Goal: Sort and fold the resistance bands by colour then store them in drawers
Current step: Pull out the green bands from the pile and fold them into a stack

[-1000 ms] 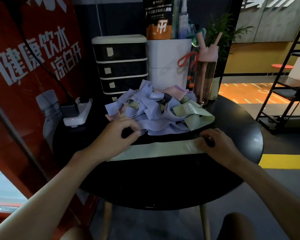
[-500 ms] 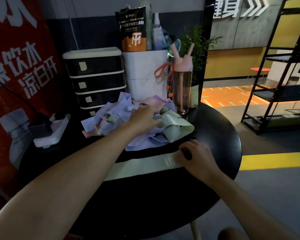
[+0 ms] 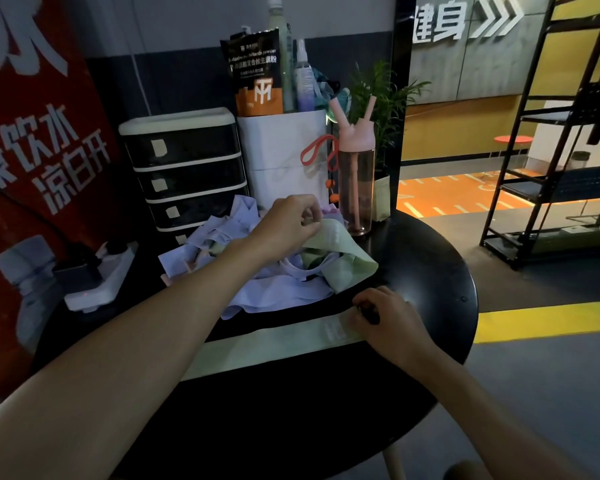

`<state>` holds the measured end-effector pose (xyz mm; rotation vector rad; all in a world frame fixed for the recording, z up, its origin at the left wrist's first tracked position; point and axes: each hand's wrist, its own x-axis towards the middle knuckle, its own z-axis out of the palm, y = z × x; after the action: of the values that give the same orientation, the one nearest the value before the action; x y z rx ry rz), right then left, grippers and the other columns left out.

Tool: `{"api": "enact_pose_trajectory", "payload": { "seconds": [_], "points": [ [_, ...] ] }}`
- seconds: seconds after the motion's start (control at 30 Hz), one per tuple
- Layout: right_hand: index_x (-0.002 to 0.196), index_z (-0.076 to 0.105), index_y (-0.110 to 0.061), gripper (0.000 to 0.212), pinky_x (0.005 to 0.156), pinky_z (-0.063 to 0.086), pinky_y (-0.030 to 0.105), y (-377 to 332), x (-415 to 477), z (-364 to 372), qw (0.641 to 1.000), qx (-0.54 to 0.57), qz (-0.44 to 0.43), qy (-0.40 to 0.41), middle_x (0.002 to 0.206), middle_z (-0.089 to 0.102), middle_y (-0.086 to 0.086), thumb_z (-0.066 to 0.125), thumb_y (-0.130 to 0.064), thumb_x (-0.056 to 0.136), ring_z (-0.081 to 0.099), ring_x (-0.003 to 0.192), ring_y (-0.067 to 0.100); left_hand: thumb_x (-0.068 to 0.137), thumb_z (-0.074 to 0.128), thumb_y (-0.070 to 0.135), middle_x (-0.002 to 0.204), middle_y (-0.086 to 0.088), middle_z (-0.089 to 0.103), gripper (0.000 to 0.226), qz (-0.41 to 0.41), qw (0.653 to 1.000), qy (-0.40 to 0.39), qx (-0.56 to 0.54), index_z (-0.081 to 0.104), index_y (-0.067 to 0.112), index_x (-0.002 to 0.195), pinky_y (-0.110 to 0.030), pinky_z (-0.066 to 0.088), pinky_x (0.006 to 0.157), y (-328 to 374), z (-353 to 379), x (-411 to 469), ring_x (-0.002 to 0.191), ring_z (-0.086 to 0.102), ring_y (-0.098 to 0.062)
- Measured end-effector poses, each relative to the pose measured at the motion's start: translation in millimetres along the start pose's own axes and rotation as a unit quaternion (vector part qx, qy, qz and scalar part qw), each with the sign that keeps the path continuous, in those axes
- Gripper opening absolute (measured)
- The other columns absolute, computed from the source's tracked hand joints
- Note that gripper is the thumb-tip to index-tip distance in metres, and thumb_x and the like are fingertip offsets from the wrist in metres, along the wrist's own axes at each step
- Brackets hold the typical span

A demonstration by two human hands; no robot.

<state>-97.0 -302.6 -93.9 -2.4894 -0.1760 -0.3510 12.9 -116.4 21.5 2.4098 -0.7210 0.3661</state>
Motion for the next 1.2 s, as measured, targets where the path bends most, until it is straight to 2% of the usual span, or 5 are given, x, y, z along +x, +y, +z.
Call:
{"api": "enact_pose_trajectory", "payload": {
  "seconds": [0.33, 0.47, 0.67, 0.93, 1.2],
  "points": [
    [0.104, 0.058, -0.026, 0.02, 0.069, 0.047, 0.02, -26, 20, -47, 0.959, 0.232, 0.012, 0.16, 0.099, 0.061, 0.006, 0.07, -0.019, 0.089, 0.058, 0.08, 0.011, 0.088, 0.069, 0.004, 0.09, 0.008, 0.057, 0.026, 0.13, 0.99, 0.01, -0.047, 0.06, 0.016, 0.11, -0.025, 0.047, 0.075, 48, -39, -22, 0.08, 0.056, -0.01],
    [0.115, 0.06, -0.026, 0.025, 0.065, 0.048, 0.009, -68, 33, -82, 0.96, 0.254, -0.059, 0.105, 0.109, 0.063, -0.002, 0.067, -0.022, 0.092, 0.06, 0.091, 0.005, 0.086, 0.072, 0.002, 0.089, 0.01, 0.058, 0.033, 0.157, 0.986, 0.006, -0.062, 0.061, 0.016, 0.114, -0.017, 0.045, 0.072, 62, -54, -30, 0.076, 0.055, 0.002],
    [0.07, 0.061, -0.014, 0.022, 0.058, 0.041, 0.022, -105, 44, -88, 0.968, 0.218, -0.092, 0.088, 0.07, 0.058, 0.004, 0.066, -0.012, 0.091, 0.05, 0.061, 0.003, 0.086, 0.074, 0.005, 0.085, 0.004, 0.063, 0.039, 0.157, 0.98, 0.052, -0.113, 0.054, 0.021, 0.116, -0.033, 0.052, 0.072, 70, -82, -42, 0.075, 0.059, -0.007],
    [0.097, 0.069, -0.003, 0.01, 0.081, 0.057, 0.055, -155, 58, -111, 0.914, 0.368, -0.075, 0.15, 0.092, 0.072, 0.019, 0.066, -0.012, 0.092, 0.07, 0.086, 0.034, 0.09, 0.073, 0.017, 0.112, 0.0, 0.068, 0.048, -0.015, 0.955, 0.07, -0.287, 0.052, 0.009, 0.132, -0.026, 0.057, 0.084, 51, -97, -67, 0.099, 0.067, -0.01],
    [0.085, 0.068, -0.008, 0.01, 0.079, 0.059, 0.049, -192, 64, -110, 0.859, 0.489, -0.06, 0.135, 0.098, 0.069, 0.017, 0.069, -0.016, 0.09, 0.068, 0.089, 0.03, 0.094, 0.064, 0.007, 0.111, -0.024, 0.071, 0.031, -0.039, 0.926, 0.023, -0.375, 0.062, -0.015, 0.115, -0.033, 0.058, 0.088, 36, -94, -93, 0.097, 0.07, -0.028]
  ]
}}
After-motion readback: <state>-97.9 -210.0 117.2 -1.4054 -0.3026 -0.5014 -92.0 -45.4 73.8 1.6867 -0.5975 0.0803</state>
